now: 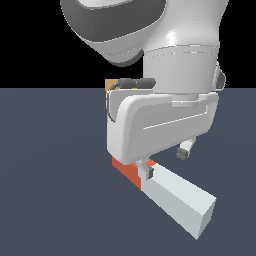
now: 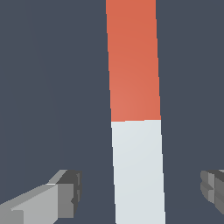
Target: Insert the peg into the horizontal hole in a box.
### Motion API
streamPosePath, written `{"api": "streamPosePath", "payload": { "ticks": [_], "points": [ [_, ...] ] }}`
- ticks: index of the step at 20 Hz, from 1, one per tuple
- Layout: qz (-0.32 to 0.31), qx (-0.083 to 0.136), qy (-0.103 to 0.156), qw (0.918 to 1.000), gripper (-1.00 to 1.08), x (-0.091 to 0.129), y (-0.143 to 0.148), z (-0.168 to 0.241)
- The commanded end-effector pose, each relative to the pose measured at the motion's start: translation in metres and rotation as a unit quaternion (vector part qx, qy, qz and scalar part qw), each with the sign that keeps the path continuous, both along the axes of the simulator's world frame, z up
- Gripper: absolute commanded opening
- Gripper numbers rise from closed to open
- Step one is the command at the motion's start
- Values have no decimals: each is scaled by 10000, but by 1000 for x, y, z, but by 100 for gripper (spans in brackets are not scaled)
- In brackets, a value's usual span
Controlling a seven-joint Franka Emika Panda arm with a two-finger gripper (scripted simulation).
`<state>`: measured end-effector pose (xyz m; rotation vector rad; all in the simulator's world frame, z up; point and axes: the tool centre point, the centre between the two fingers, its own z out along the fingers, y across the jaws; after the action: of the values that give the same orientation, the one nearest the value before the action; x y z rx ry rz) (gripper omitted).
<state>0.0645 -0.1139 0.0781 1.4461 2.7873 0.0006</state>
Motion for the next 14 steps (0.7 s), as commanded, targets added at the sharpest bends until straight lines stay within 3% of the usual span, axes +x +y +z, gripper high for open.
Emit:
{"api": "streamPosePath", "payload": {
  "ticks": [1,14],
  "points": [
    [119,2,2,9999,100,5,-4,-3],
    [216,1,8,9998,100,9,-7,-16]
  ]
}}
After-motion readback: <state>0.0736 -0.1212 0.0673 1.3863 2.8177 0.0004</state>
